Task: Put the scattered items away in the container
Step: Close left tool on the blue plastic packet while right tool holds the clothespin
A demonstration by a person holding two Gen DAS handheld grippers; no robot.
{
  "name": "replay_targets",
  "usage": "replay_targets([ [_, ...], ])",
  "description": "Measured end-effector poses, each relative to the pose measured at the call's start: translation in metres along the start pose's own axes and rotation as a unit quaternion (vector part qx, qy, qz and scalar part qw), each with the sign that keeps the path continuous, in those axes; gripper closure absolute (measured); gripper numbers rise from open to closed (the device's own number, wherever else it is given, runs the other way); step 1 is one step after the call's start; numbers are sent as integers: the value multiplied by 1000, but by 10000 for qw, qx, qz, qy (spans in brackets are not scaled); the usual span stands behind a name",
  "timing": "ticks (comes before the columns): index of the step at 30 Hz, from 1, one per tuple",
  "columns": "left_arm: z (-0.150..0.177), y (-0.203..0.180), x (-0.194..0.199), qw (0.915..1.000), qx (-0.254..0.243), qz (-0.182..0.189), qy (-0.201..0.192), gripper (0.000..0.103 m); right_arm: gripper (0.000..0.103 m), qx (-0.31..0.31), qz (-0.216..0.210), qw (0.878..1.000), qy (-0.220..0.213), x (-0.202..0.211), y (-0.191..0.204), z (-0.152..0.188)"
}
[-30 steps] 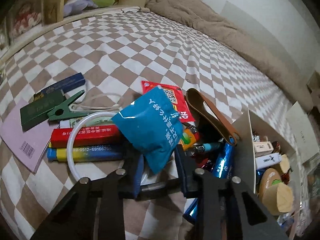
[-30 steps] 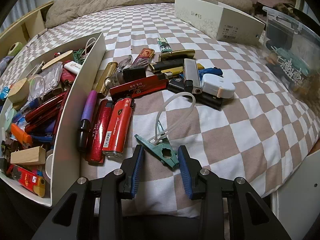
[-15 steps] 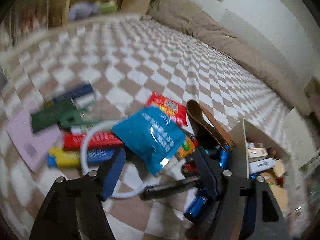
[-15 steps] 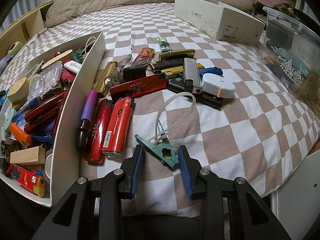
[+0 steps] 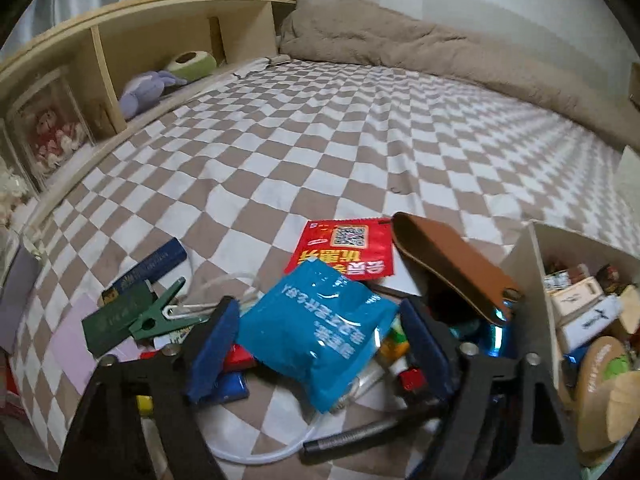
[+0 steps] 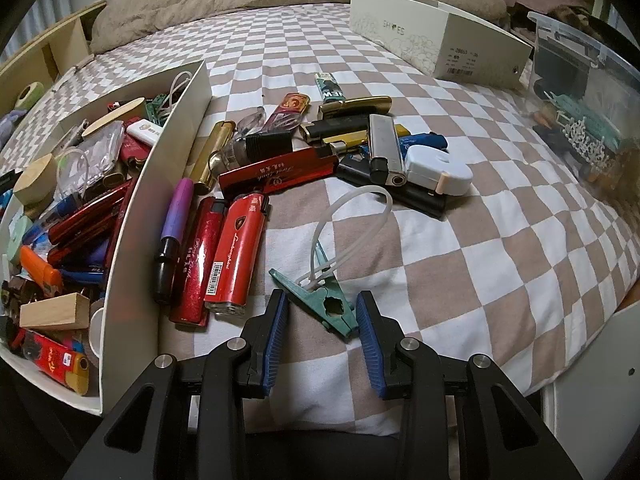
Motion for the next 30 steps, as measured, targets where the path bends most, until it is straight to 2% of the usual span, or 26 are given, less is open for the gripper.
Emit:
replay_targets([
  [4, 6, -4, -8, 9997, -165, -135, 129, 14, 67, 24, -14, 10000, 3, 0, 1, 0],
  [7, 8, -4, -11, 9998, -44, 31, 174, 14, 67, 38, -6, 10000, 4, 0, 1, 1],
  [14, 7, 5, -7, 9996, 245, 129, 72, 37, 67, 55, 14, 10000, 5, 0, 0, 1],
  [20, 6, 4, -5, 9990, 333, 290, 15, 43, 67, 55, 15, 10000, 3, 0, 1, 1],
  [28, 6, 3, -2, 9984, 406, 399, -21, 46, 67, 64, 27, 10000, 7, 1, 0, 1],
  [30, 7, 2, -2, 9986, 353, 398, -8, 40, 67, 68, 32, 10000, 6, 1, 0, 1],
])
Point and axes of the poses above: each gripper's, at about its wrist camera, not at the fingertips, and x roughly against the way its jaws point, y to its left, z to its underside, the point moved 10 cm from there along -x, roughly the way its jaws point, and after that the axes turned 8 degrees about -x, right-handed, at the moved point
